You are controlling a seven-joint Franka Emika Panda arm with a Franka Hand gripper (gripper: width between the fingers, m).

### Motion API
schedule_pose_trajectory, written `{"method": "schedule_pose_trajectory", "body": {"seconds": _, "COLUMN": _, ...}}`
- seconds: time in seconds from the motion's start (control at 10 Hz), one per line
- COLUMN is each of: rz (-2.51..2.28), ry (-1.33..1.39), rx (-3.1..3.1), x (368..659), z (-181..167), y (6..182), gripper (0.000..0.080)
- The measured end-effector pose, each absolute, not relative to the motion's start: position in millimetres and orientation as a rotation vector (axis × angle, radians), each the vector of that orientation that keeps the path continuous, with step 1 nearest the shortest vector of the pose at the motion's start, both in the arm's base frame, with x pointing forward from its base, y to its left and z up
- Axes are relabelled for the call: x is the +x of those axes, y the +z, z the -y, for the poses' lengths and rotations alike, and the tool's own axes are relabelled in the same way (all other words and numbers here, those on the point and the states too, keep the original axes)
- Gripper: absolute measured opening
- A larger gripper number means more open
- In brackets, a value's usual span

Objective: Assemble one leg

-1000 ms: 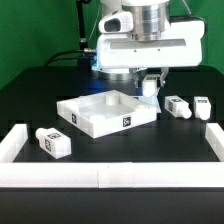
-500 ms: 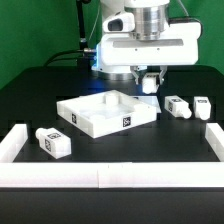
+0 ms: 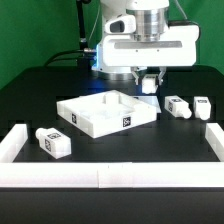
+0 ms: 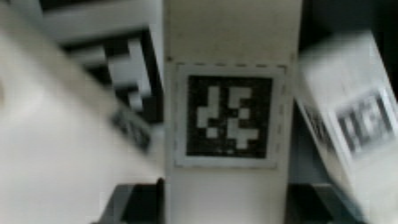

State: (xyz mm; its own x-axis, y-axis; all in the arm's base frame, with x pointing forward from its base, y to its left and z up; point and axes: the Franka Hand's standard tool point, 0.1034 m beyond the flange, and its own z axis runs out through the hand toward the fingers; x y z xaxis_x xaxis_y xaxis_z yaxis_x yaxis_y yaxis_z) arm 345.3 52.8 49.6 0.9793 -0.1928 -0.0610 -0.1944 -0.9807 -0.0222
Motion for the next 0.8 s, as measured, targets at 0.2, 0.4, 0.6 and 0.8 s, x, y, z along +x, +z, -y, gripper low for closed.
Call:
{"method": "schedule_pose_trajectory", "body": {"seconds": 0.2, "rz": -0.295, "ry": 0.068, "rx": -3.123, "x": 341, "z": -51, "y": 30.5, "gripper": 0.0284}}
{"method": "schedule_pose_trajectory", "body": {"seconds": 0.4, "rz": -0.261, "ry": 0.066, "rx": -3.13, "x": 343, "z": -62, "y": 24.3, "gripper": 0.0284}}
{"method": "schedule_pose_trajectory", "body": {"seconds": 0.6, "rz": -0.265, "ry": 0.059, "rx": -3.13, "x": 356, "z": -61, "y": 19.0, "gripper": 0.0284}}
{"method": "schedule_pose_trajectory", "body": {"seconds": 0.8, "rz": -0.264, "ry": 0.063, "rx": -3.131, "x": 356, "z": -61, "y": 17.5, "gripper": 0.0284}}
